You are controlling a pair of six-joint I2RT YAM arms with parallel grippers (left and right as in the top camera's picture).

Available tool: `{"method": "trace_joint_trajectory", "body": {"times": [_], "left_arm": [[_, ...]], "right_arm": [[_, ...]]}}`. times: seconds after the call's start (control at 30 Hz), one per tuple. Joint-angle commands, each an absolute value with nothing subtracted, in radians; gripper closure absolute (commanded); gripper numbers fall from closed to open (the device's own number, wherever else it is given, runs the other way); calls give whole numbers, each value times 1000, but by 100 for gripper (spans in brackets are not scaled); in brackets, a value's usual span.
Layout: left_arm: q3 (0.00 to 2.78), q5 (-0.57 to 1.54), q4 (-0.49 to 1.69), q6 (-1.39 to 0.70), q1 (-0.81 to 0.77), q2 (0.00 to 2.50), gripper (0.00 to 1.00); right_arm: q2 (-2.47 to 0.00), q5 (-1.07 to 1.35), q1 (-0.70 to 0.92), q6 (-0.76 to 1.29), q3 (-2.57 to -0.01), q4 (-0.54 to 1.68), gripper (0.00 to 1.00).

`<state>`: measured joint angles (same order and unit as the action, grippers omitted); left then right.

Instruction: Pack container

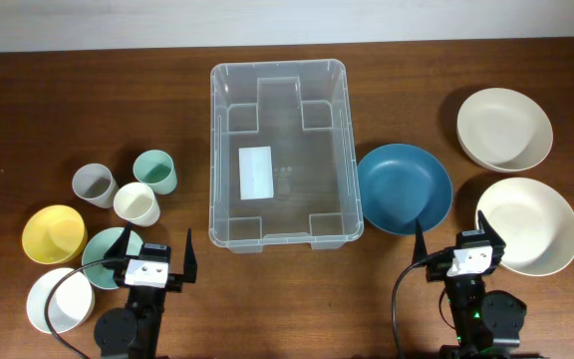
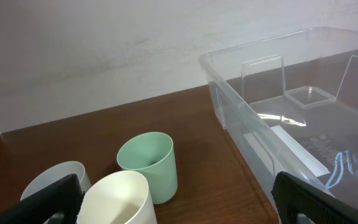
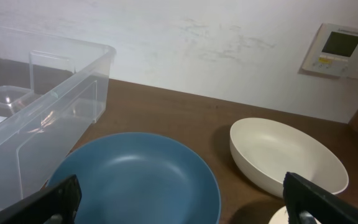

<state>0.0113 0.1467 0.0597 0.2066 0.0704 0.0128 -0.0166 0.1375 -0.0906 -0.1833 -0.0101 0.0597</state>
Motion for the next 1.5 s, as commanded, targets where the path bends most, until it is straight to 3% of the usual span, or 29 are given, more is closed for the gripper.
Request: {"method": "trace_joint_trajectory", "body": {"times": [0.0, 0.5, 0.77, 1.17, 1.47], "left_arm": [[9, 161, 65, 222, 68, 6, 1], [9, 162, 65, 222, 68, 6, 1], [9, 161, 65, 222, 68, 6, 1], [9, 162, 65, 222, 68, 6, 1], [9, 162, 65, 222, 68, 6, 1]], "right_arm": [[-13, 147, -85, -179, -6, 64, 1], [-13, 150, -85, -161, -6, 54, 1], [-13, 142, -85, 256, -6, 51, 1], [-37, -8, -85, 256, -86, 139, 1], [-345, -9, -85, 193, -384, 328, 1]]}}
